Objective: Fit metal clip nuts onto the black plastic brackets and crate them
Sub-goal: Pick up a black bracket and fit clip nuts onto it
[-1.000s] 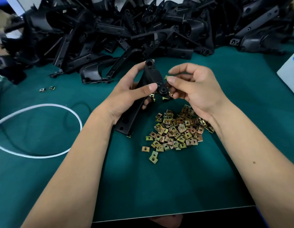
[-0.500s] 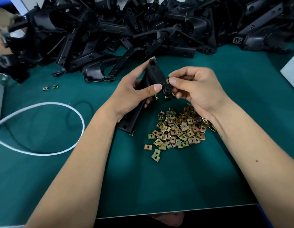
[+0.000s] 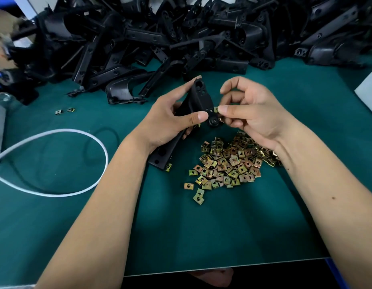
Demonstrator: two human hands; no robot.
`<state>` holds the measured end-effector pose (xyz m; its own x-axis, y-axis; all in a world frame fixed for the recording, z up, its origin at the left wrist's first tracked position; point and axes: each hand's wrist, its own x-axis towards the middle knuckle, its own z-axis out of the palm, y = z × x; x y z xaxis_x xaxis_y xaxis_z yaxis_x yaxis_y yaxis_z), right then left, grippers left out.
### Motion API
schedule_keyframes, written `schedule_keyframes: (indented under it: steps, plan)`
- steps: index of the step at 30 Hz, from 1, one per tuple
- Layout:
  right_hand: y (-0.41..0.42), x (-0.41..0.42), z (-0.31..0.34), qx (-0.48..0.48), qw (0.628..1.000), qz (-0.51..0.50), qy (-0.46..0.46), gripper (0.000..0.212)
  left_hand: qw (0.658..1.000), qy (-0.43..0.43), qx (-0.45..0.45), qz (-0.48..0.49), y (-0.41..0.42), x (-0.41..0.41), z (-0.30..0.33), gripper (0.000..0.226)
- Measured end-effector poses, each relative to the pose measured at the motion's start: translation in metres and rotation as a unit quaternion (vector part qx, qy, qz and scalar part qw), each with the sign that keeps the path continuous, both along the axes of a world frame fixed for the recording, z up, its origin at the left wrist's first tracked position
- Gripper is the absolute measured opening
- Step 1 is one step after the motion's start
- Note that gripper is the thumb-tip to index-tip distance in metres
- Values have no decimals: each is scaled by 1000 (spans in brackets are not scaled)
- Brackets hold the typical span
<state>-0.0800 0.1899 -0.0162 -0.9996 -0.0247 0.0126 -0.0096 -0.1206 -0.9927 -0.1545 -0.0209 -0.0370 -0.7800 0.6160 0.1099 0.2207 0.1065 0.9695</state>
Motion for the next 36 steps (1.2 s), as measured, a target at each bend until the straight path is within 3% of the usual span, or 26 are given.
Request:
schedule_keyframes:
  steps: [11, 16, 18, 20, 23, 27, 36]
  plan:
    - [-2, -4, -4, 37, 999, 26, 1, 36, 999, 48, -4, 4, 5, 3, -1, 77]
    - [-11, -6, -10, 89, 994, -63, 22, 32, 996, 59, -15, 66, 2, -1, 1, 75]
    - [-18, -5, -12, 159, 979, -115, 53, 25, 993, 23, -5, 114, -1, -5, 3, 71]
    - [-25, -2, -12, 285, 940, -132, 130, 17, 982, -49, 48, 179, -11, -10, 6, 57]
    - [-49, 4, -11, 432, 876, -16, 214, 14, 957, -116, 143, 224, -32, -20, 9, 26]
    - [-76, 6, -10, 557, 795, 102, 219, 27, 951, -151, 192, 190, -41, -21, 12, 7]
    - [-76, 9, -14, 527, 814, 160, 184, 10, 953, -184, 188, 153, -33, -17, 11, 15]
